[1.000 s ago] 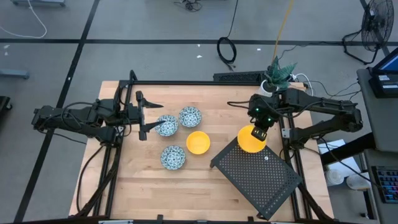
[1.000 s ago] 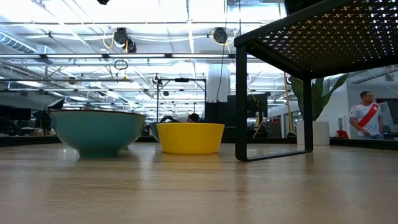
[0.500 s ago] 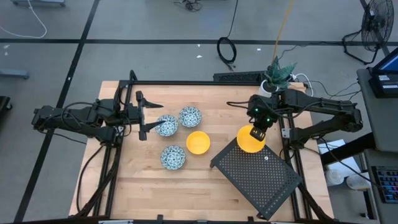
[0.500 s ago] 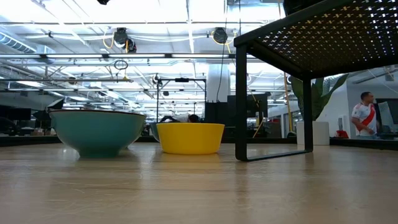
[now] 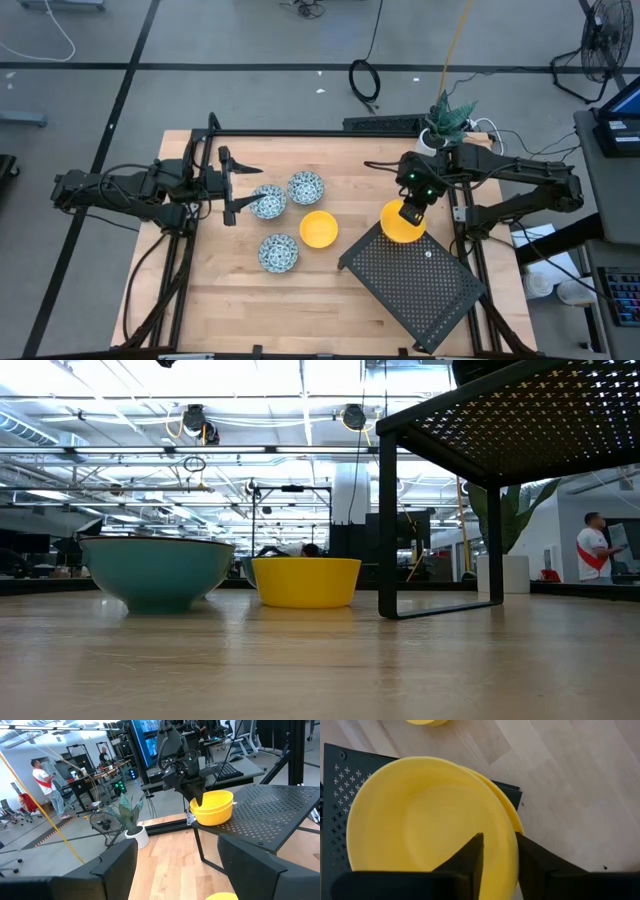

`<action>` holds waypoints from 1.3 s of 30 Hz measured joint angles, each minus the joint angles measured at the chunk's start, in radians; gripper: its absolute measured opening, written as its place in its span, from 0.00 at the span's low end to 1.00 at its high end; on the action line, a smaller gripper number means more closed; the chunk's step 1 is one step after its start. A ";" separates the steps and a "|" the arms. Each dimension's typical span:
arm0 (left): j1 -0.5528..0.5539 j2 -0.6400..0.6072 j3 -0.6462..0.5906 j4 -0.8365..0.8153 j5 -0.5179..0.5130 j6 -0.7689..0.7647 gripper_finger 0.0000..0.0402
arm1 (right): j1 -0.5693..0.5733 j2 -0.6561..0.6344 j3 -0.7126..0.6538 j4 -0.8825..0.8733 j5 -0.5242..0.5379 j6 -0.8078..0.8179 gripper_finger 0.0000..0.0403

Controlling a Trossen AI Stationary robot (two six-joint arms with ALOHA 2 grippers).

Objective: Pick & Place Mini bowls
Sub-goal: Stack the left yellow bowl on top of the yellow bowl on the shelf

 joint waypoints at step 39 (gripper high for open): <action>0.000 0.000 0.000 0.001 0.000 0.000 0.68 | 0.000 -0.134 0.003 0.000 0.000 0.077 0.36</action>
